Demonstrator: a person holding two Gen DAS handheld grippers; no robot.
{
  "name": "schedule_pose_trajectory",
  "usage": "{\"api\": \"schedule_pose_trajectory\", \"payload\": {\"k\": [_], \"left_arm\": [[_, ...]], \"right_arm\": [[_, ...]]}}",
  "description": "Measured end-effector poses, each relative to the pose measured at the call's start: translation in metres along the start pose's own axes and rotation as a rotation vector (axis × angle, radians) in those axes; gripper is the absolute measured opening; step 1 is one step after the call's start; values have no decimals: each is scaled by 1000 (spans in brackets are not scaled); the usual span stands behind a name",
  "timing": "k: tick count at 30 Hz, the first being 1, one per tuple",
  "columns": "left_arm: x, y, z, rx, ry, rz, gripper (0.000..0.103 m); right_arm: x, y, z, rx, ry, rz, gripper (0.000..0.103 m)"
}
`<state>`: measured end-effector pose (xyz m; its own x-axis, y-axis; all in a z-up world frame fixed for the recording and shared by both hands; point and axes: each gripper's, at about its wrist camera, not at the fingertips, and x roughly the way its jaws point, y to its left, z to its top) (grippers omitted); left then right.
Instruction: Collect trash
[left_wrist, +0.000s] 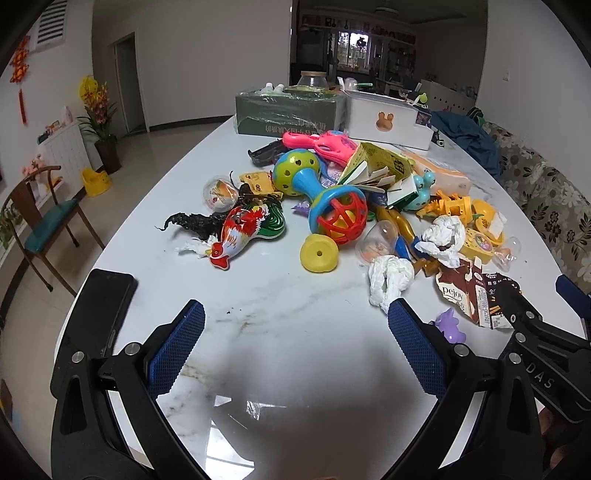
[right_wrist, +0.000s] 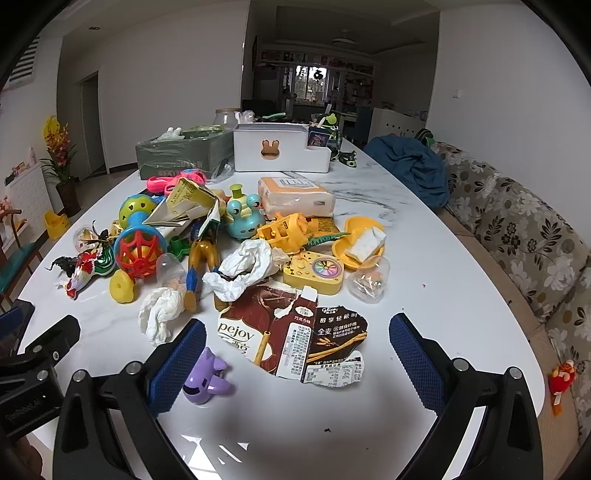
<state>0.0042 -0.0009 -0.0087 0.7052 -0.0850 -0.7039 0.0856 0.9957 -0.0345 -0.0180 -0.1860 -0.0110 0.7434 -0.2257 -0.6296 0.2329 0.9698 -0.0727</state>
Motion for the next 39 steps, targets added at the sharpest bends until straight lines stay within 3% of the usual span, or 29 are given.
{"api": "schedule_pose_trajectory", "payload": {"k": [8,25,39], "left_arm": [[-4,3,0,-28,-26,-9,97],[-2,5,-1,-22,-5,-7,97],[-4,8,-2,-6,-19,32,97]], "right_arm": [[0,1,0,-6,-3,-4,98],[0,1,-2,-3,6,4,98],[1,5,-4,-17,17,14,98]]}}
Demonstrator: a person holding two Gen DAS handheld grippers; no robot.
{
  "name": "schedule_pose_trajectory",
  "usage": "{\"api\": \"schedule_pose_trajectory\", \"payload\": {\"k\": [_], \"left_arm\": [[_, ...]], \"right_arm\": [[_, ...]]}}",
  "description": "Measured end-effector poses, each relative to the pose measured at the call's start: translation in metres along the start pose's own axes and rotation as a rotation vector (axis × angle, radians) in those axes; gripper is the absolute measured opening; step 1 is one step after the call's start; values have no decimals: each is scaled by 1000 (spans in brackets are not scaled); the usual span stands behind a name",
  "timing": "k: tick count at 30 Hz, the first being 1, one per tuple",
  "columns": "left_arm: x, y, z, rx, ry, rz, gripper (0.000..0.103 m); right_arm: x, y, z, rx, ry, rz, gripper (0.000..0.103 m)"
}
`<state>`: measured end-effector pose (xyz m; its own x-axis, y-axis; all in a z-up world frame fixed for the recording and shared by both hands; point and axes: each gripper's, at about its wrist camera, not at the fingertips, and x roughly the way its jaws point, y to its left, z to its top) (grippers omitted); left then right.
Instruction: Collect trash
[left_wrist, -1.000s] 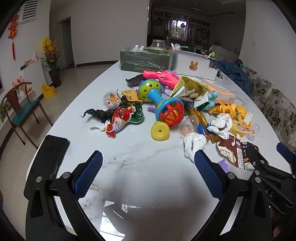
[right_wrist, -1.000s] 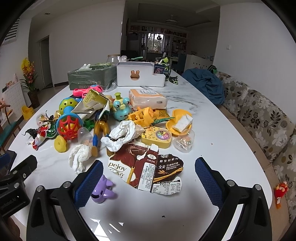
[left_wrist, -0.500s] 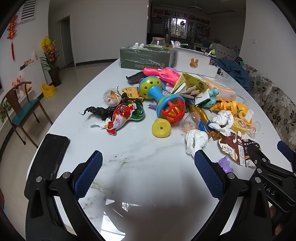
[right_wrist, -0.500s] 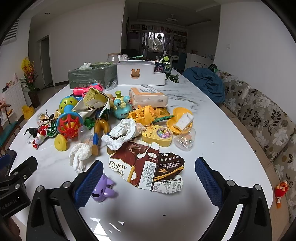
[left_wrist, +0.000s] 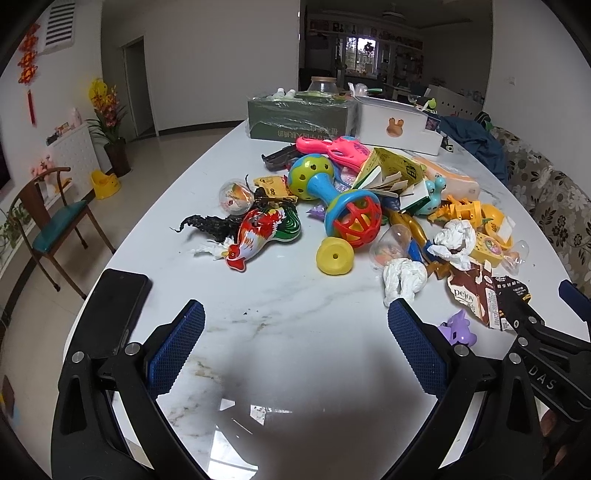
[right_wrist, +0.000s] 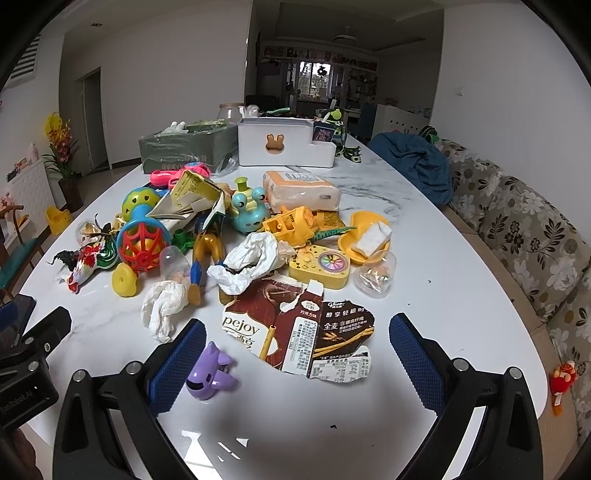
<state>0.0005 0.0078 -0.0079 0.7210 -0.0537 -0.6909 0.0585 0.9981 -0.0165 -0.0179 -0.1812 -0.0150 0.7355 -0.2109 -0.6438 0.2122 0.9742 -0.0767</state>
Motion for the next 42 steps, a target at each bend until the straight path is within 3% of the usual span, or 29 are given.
{"api": "schedule_pose_trajectory", "payload": {"k": [31,36,38,40,42], "left_arm": [[7,7,0,-10,21,24,97],[8,12,-2,-7,39,32,97],[4,17,-3,-9,39,37,97],[0,22,-6,-18,34,40,97],[-3,26,-8,-25,31,38,97]], "right_arm": [[8,12,-4,-23,33,28,98],[18,18,-6,-40,46,73,98],[30,24,-8,-57,68,114,98],[54,31,-12,-83,147,130,97],[68,30,-10,-53,201,193,89]]}}
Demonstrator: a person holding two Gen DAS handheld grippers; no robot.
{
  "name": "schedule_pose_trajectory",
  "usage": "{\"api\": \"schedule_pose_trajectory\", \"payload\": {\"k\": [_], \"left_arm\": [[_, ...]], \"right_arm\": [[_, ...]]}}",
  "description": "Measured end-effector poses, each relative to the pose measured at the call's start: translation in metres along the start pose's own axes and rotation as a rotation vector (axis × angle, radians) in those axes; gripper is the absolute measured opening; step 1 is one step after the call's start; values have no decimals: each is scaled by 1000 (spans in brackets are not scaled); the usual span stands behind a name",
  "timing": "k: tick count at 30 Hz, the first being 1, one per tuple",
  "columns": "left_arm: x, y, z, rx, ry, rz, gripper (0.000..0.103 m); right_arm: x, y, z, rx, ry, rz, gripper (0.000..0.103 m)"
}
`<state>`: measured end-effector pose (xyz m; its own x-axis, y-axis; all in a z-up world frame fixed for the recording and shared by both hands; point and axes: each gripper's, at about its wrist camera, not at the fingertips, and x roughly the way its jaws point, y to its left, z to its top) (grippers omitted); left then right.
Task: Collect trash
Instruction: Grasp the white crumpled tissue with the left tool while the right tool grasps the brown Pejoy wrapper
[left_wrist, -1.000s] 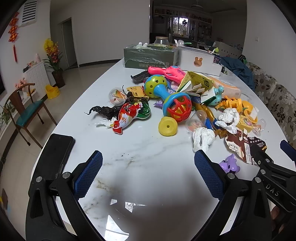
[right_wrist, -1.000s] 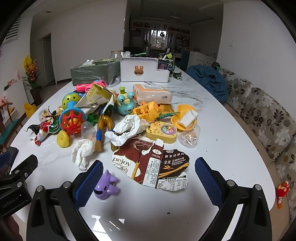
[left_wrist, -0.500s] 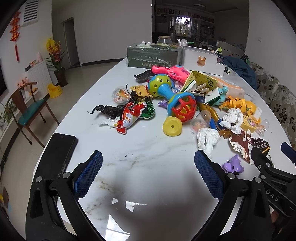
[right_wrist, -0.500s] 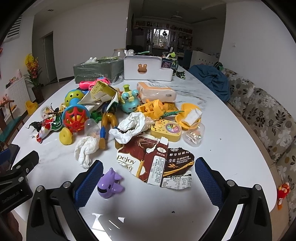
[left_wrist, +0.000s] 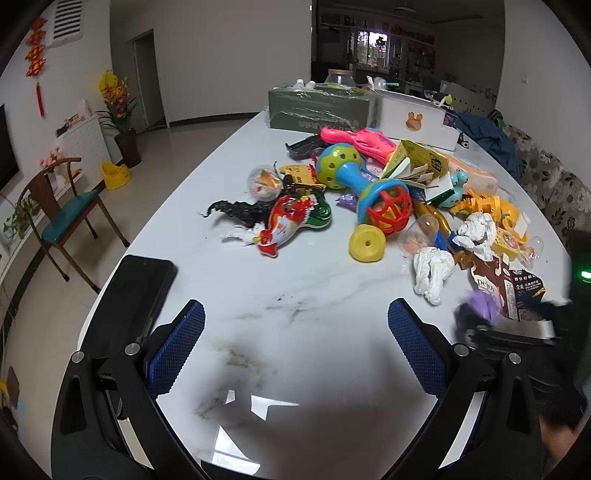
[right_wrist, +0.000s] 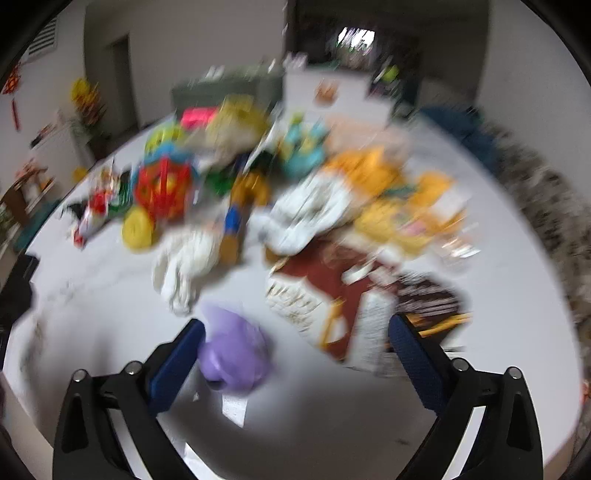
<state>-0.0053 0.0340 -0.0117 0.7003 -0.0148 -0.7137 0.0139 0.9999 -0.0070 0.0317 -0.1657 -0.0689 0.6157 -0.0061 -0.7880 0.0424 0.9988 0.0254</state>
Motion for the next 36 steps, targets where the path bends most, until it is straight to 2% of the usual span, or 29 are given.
{"api": "schedule_pose_trajectory", "payload": {"k": [2,4,5,7,12,15,19,23,24,25,27,31,32,34,35,36], "left_arm": [[-2,3,-1,-3,-4,0,97],[-2,4,-3,-2,-5,-6,97],[-1,3,-3,-1,-4,-11,97],[2,-1,-3,6,3,-25,97],[17,-32,0,56,13,-70,97],[28,-57,5,103,20,-100,97],[36,-83,6,165,8,-88,97],[41,-91,4,169,17,-106,97],[43,-91,4,167,24,-104,97],[43,-91,3,166,29,-100,97],[43,-89,1,164,32,-95,97],[33,-80,-3,168,12,-85,97],[31,-78,-4,172,5,-79,97],[29,-77,-6,175,1,-83,97],[29,-77,-7,177,5,-88,97],[29,-77,-7,178,9,-93,97]], "right_arm": [[-1,0,1,-21,-12,-1,63],[-4,1,1,-49,-2,30,1],[-4,0,1,-43,4,41,0],[-7,-5,-4,-29,10,93,0],[-30,-16,-14,-21,-40,192,0],[-46,-29,-20,-13,-56,223,0],[-55,-54,-29,5,-78,236,0],[-48,-74,-32,33,-76,236,0],[-46,-80,-30,44,-83,218,16],[-44,-84,-28,52,-88,189,56],[-46,-92,-23,77,-128,148,95],[-36,-109,-11,115,-99,82,95],[-32,-112,-10,128,-84,89,95],[-13,-116,-7,181,-13,160,93],[-11,-113,-6,181,-10,169,91],[-10,-104,-4,131,-18,146,58]]}}
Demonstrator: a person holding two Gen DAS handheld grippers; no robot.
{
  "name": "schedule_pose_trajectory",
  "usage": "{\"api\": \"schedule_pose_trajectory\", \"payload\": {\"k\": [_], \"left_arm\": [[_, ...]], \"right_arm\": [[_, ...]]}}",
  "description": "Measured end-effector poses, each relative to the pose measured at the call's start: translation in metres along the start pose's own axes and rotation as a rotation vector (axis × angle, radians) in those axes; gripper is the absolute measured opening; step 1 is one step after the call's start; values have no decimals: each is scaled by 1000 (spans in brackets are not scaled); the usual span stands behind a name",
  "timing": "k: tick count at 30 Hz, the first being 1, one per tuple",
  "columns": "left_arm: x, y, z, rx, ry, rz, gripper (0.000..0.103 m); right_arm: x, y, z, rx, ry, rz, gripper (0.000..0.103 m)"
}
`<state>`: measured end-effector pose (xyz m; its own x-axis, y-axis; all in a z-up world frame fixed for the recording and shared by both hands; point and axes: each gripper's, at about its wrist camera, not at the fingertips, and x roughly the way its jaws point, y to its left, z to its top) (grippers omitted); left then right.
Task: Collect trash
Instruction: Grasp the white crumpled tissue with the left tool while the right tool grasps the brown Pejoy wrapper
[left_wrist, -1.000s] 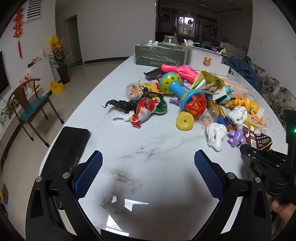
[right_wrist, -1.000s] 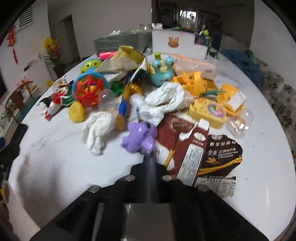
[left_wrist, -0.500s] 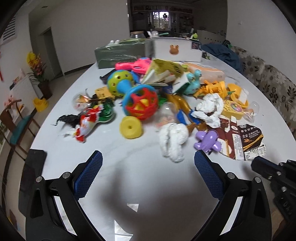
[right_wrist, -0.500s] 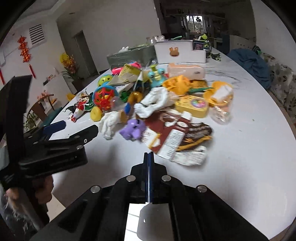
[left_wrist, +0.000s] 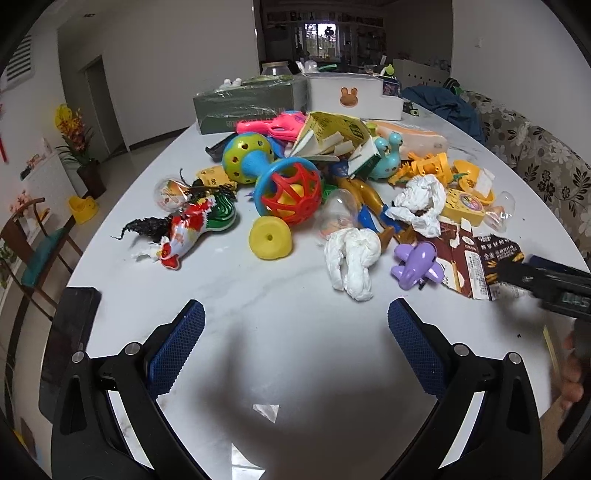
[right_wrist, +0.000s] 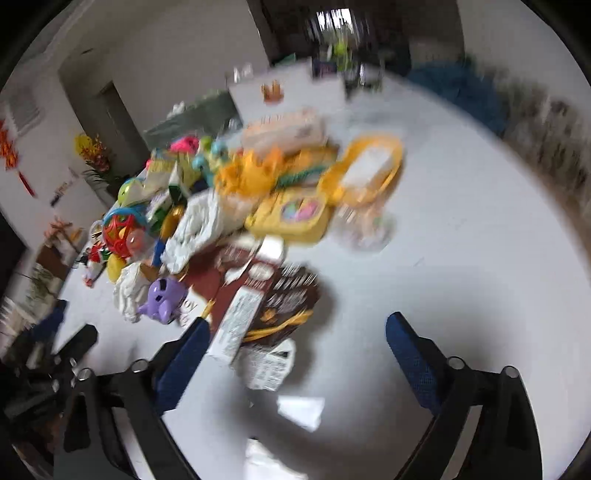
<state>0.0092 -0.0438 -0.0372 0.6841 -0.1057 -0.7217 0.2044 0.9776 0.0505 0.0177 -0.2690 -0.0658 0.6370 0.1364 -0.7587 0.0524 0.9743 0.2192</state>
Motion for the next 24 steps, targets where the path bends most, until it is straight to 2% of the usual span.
{"api": "schedule_pose_trajectory", "payload": {"k": [1,2,3,9,14,15,16,17,18,19,21,24], "left_arm": [[1,-1,0,3,1,-5,97],[2,-2,0,7,2,-4,97],[2,-2,0,12,1,-2,97],[16,-11,12,25,2,-28,97],[53,-28,27,-3,124,-69,97],[61,-29,29,-8,153,-76,93],[65,-30,31,-14,148,-53,83],[63,-30,33,-21,136,-61,72],[60,-30,34,-19,125,-54,32],[56,-29,34,-19,132,-62,18],[44,-20,29,-55,124,-95,18],[3,-6,19,-55,13,-65,18]], "right_arm": [[4,7,1,-33,24,17,8],[1,8,0,-22,9,38,8],[-3,6,-1,11,-5,95,4],[-44,-15,-5,68,-115,181,0],[-90,-31,-14,41,-208,113,0],[-97,-36,-16,41,-222,100,0],[-102,-40,-18,42,-232,93,0],[-105,-41,-20,44,-237,90,0],[-109,-44,-22,50,-244,87,1],[-111,-46,-24,55,-248,89,1],[-112,-45,-27,58,-257,99,1],[-117,-34,-30,38,-274,125,1]]}}
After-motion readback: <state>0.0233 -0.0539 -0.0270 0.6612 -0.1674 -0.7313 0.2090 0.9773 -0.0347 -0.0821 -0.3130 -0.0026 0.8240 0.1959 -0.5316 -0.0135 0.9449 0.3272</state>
